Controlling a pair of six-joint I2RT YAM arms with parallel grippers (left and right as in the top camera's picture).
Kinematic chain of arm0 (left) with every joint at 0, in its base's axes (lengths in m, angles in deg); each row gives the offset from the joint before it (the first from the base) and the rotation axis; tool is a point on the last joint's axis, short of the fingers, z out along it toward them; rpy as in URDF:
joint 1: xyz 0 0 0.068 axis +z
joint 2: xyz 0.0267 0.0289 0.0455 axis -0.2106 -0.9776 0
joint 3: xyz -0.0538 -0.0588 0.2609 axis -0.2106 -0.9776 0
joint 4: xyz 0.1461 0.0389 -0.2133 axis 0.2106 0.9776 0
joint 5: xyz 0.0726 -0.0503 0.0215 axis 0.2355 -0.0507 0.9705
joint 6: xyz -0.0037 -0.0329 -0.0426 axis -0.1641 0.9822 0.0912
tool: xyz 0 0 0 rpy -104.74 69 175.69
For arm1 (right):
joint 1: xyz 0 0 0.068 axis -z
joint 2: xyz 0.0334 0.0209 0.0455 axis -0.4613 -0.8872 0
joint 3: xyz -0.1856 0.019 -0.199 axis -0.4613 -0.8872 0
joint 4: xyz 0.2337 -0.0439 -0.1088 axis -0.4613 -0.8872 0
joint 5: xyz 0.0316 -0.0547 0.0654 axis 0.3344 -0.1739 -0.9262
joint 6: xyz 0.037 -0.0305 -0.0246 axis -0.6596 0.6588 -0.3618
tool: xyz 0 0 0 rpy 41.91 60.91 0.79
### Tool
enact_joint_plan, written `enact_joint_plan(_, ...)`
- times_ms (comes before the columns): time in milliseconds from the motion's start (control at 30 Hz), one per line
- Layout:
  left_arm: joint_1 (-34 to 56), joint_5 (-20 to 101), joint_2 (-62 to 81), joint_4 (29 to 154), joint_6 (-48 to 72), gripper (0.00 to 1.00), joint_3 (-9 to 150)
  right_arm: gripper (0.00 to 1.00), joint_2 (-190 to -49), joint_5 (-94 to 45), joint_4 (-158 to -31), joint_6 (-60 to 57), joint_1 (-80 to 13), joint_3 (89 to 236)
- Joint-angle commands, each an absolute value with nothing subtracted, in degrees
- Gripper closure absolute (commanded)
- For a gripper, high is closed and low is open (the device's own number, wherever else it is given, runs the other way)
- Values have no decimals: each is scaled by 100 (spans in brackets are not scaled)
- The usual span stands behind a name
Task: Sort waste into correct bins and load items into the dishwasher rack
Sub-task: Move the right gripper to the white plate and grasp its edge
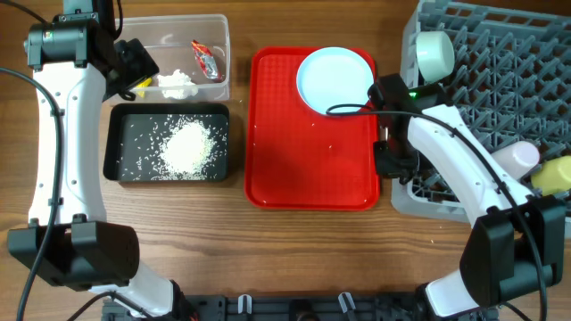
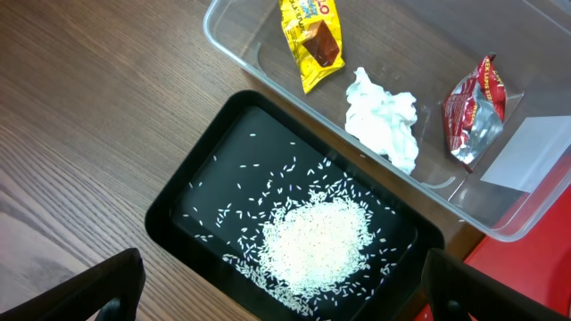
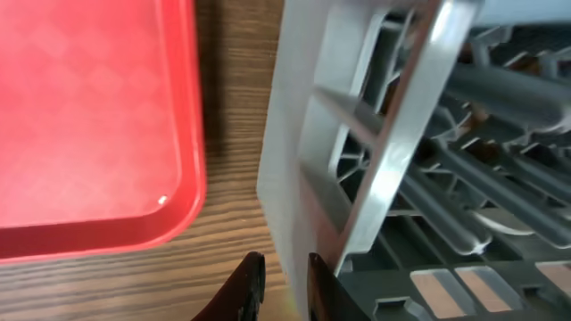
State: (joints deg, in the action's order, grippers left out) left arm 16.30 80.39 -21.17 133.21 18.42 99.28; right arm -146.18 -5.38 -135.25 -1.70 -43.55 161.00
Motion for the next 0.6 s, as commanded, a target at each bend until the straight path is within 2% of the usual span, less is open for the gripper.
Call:
enact_joint_plan(0,1652,8131,-2001,13319,1896,0,9891,82,-14513,-175,-13573,-283,-4353,16074)
enact_joint_plan(567,1652,8131,-2001,13319,1896,0,9891,82,-14504,19,-13805,-375,-4353,16081)
